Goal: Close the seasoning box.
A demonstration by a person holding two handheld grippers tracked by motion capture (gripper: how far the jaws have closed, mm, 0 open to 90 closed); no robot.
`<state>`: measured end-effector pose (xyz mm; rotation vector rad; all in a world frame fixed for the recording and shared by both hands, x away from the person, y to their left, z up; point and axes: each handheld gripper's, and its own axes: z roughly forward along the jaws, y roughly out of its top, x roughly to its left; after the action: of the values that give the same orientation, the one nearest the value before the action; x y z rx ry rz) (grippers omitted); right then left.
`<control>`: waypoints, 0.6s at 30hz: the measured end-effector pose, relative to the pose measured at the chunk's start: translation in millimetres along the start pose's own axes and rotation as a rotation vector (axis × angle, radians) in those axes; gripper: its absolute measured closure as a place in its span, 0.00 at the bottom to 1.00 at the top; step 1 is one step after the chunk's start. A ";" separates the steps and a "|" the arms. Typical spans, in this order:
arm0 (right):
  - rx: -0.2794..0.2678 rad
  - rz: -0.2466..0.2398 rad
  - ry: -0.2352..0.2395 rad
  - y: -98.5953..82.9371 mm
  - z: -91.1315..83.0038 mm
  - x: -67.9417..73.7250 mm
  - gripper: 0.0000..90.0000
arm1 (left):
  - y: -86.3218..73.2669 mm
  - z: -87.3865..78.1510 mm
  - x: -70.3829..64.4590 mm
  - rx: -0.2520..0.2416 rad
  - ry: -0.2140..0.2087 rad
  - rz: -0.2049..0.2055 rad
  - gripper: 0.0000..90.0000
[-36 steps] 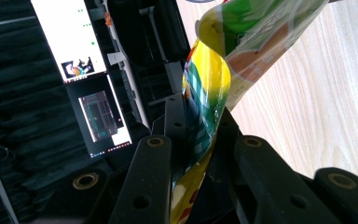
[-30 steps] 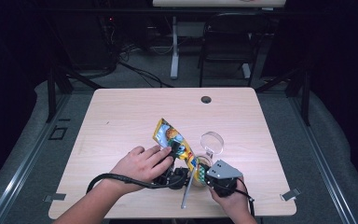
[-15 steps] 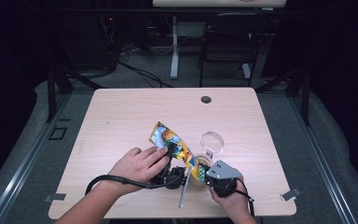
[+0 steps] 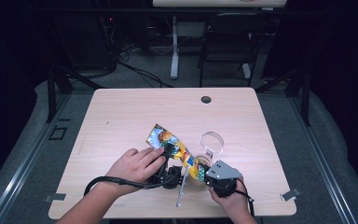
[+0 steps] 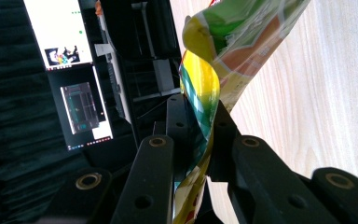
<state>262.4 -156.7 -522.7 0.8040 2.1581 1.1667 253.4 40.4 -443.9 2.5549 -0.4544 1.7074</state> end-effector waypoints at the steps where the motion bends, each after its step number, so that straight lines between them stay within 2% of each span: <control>1: 0.000 -0.002 0.000 0.1 -0.1 0.0 0.97 | -0.5 0.2 -0.7 0.001 -0.003 -0.008 0.92; 6: -0.002 -0.004 0.000 0.5 -0.3 0.2 0.97 | -2.9 0.8 -0.9 -0.004 -0.012 -0.017 0.92; 9: -0.005 -0.006 -0.003 1.0 -0.6 0.8 0.97 | -5.0 1.7 -1.1 -0.005 -0.019 -0.042 0.92; 18: -0.016 -0.018 -0.002 3.6 -2.0 3.8 0.97 | -11.4 4.4 -3.8 -0.006 -0.041 -0.086 0.92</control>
<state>259.3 -153.5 -519.4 0.7775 2.1475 1.1721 259.0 51.3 -447.6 2.5692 -0.3454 1.6259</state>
